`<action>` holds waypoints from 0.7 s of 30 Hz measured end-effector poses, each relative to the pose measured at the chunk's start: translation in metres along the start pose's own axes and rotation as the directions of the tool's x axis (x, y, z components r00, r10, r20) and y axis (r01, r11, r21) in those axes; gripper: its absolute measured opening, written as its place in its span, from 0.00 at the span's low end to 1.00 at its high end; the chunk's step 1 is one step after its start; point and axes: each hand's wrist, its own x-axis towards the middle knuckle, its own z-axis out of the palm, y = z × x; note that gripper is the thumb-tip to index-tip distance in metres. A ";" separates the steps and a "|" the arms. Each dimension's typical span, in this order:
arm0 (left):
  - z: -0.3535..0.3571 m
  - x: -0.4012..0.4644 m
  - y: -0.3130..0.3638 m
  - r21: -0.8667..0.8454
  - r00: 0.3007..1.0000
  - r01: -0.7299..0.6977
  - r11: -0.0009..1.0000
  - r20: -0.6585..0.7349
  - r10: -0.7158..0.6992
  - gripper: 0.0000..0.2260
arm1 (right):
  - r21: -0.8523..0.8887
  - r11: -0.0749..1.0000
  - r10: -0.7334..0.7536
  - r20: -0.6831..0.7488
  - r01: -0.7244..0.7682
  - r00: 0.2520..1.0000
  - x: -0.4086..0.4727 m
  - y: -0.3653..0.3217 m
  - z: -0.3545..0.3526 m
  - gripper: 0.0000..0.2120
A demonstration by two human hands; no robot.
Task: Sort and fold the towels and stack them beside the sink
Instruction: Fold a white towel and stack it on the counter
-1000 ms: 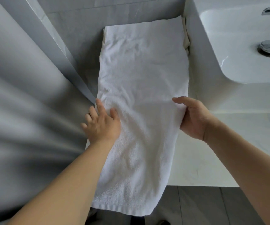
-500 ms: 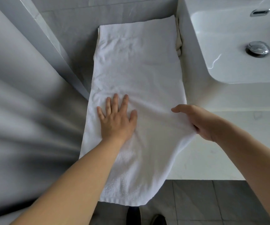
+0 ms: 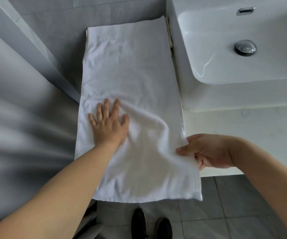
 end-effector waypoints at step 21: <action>-0.011 -0.008 0.005 -0.049 0.997 0.001 0.999 0.077 0.003 0.30 | -0.879 0.464 -0.717 -0.444 -0.107 0.538 0.090 -0.047 0.007 0.20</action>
